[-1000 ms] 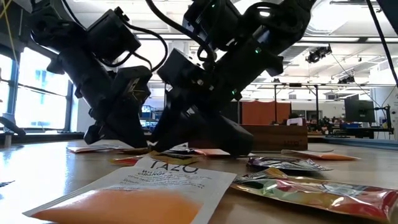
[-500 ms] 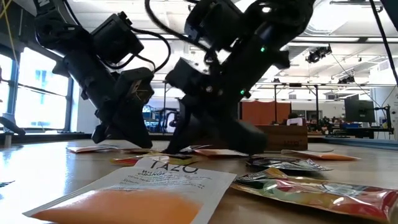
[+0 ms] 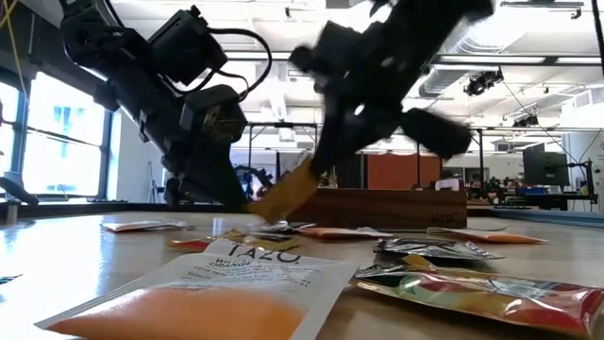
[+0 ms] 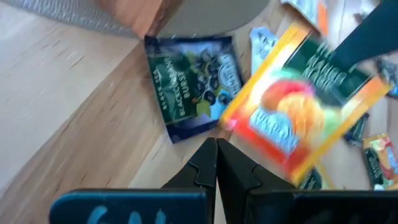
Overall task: Pick & Place Tea
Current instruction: Put the yellow tea bag into the left section of the wooden organizer
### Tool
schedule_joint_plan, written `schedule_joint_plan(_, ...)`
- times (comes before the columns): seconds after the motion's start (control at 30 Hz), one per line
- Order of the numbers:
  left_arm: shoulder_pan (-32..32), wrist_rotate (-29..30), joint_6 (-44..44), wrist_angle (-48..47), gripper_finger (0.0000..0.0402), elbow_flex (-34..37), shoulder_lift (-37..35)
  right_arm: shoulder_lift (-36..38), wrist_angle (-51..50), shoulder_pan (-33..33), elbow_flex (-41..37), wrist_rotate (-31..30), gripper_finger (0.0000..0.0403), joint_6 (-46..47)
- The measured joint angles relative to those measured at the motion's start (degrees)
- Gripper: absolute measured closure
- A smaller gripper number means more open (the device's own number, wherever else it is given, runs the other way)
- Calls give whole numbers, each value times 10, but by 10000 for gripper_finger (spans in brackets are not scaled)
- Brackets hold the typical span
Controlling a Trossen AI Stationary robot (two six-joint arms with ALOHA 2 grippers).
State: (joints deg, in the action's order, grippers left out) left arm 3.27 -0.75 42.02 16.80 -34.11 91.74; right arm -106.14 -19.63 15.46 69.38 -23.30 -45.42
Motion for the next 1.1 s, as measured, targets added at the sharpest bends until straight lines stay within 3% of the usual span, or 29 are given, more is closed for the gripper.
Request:
schedule_joint_plan(0.27,0,2,-3,-1,397,-2,0,119,-77,-5,1,-104,402,-156)
schedule_joint_plan(0.47,0,3,-2,-3,397,-2,0,139,-142,-53,1,-64,402,-337)
schedule_joint_plan(0.6,0,3,-2,-3,397,-2,0,126,-123,-83,1,-50,402,-447)
schedule_joint_plan(0.77,1,4,-2,-3,397,-2,0,112,-49,-111,1,-16,402,-510)
schedule_joint_plan(1.1,1,13,-7,-3,397,-2,-1,96,-66,-167,1,10,403,-587)
